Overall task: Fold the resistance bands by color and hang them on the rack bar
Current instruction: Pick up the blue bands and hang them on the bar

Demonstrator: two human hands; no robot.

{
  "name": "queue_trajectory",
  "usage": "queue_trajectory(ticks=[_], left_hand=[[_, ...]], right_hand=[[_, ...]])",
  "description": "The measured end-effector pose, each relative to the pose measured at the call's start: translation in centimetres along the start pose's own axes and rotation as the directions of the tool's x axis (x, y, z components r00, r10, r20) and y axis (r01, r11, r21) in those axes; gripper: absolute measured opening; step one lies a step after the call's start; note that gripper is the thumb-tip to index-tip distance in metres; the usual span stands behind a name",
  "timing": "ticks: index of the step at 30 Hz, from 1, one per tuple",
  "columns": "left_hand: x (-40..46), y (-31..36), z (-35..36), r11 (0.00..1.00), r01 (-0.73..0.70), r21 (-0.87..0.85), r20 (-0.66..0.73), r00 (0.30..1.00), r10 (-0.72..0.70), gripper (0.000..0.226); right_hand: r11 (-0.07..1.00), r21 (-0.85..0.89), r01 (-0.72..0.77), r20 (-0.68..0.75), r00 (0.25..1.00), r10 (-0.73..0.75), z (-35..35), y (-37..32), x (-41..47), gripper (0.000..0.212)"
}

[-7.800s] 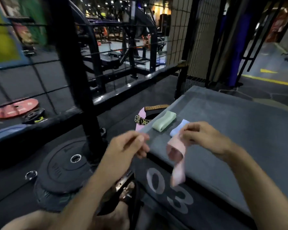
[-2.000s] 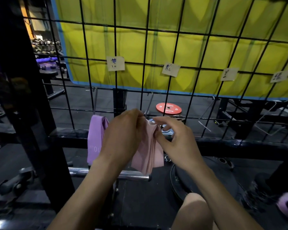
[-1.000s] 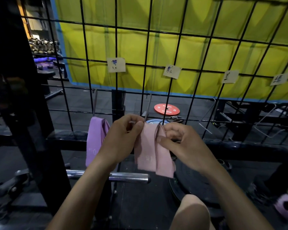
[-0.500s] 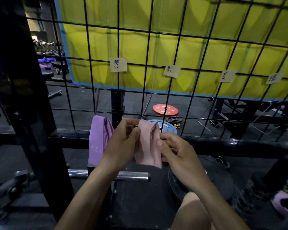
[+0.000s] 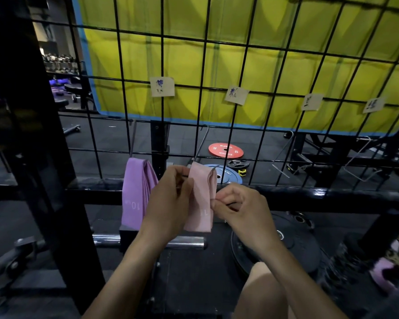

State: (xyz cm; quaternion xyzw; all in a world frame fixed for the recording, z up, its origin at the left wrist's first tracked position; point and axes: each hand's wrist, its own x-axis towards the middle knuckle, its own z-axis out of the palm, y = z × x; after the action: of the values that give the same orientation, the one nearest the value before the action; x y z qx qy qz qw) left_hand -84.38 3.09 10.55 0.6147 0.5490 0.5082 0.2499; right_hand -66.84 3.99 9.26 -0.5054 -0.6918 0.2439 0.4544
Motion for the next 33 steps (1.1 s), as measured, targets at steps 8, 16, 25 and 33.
queue_trajectory(ticks=[8,16,25,33], left_hand=[[-2.3,3.6,-0.7,0.858,-0.064,0.51,-0.024,0.996,0.089,0.017],[-4.1,5.5,0.9,0.687,-0.263,0.677,0.054,0.949,0.311,0.022],[-5.0,10.7,25.4,0.839,-0.533,-0.111,0.673,0.581,0.458,0.002],[-11.0,11.2,49.2,0.927,-0.262,-0.267,0.913,0.24,0.331,0.007]], right_hand=[[0.998,-0.071,0.0,0.012,1.0,0.001,-4.1,1.8,-2.1,0.011],[0.979,-0.144,-0.143,-0.136,0.983,0.124,-15.2,7.7,-7.0,0.013],[0.865,-0.047,-0.499,-0.481,0.771,0.418,-31.5,20.2,-18.6,0.015],[0.629,0.119,-0.768,-0.765,0.333,0.551,-42.0,31.4,-27.4,0.008]])
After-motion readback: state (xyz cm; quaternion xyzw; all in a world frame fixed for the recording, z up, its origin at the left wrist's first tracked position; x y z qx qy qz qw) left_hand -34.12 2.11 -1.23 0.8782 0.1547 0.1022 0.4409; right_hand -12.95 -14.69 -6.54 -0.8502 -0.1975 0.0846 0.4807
